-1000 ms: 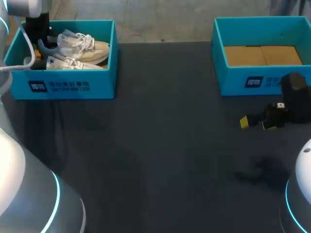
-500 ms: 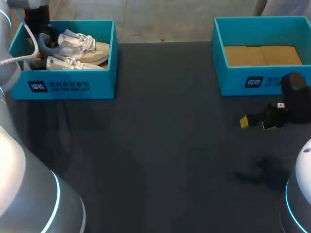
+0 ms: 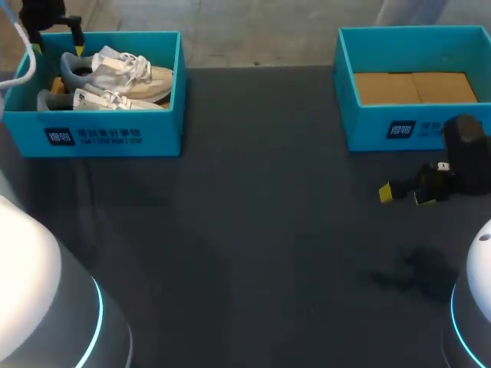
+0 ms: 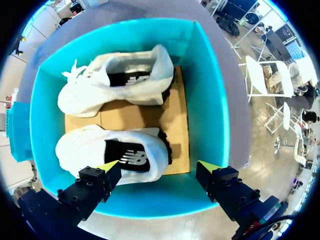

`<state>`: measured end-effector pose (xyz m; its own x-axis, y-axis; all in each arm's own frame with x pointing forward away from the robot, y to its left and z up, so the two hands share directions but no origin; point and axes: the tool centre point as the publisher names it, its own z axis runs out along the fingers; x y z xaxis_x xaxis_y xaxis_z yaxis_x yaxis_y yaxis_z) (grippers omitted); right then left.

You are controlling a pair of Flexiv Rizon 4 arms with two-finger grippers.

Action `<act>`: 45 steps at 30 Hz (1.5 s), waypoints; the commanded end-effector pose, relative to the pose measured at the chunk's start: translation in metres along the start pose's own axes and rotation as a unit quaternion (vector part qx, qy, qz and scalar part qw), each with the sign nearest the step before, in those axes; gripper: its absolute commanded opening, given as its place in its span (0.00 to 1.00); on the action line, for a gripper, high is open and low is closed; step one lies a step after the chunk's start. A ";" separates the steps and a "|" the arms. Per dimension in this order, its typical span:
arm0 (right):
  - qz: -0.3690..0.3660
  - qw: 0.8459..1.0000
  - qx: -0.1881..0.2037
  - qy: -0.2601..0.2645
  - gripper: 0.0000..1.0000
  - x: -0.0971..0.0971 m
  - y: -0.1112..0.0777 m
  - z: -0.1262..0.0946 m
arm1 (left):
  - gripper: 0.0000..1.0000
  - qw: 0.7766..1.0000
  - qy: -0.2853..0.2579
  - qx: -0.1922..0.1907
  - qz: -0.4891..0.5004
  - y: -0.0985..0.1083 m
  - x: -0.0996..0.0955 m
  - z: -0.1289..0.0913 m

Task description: Take the shoe out of the shoebox, open the shoe tongue, remove and reinsert the insole, then place the shoe into the shoebox

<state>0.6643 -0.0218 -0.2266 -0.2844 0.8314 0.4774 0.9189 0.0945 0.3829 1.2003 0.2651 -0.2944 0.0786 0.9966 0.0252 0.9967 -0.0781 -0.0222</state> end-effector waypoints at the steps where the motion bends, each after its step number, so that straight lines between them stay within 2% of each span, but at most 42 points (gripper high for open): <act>1: 0.001 1.000 0.000 -0.001 1.00 0.001 -0.001 0.000 | 1.00 0.999 0.000 -0.045 -0.006 -0.062 0.001 -0.026; 11: 0.001 1.000 0.000 -0.001 1.00 0.001 -0.001 0.000 | 1.00 0.998 -0.016 -0.061 -0.028 -0.119 0.007 -0.035; 16: 0.001 1.000 0.000 -0.001 1.00 0.001 -0.001 0.000 | 1.00 0.997 -0.012 -0.069 -0.033 -0.136 0.011 -0.035; 30: 0.001 1.000 0.000 -0.001 1.00 0.001 -0.001 0.000 | 1.00 0.996 -0.008 -0.081 -0.021 -0.160 0.016 -0.041; 45: 0.001 1.000 0.000 -0.001 1.00 0.001 -0.001 0.000 | 1.00 0.997 -0.006 -0.079 -0.020 -0.160 0.016 -0.041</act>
<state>0.6643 -0.0218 -0.2266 -0.2844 0.8314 0.4773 0.9189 0.0945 0.3829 1.0482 0.2927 -0.2483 0.0398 0.9992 0.0087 0.9991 -0.0397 -0.0145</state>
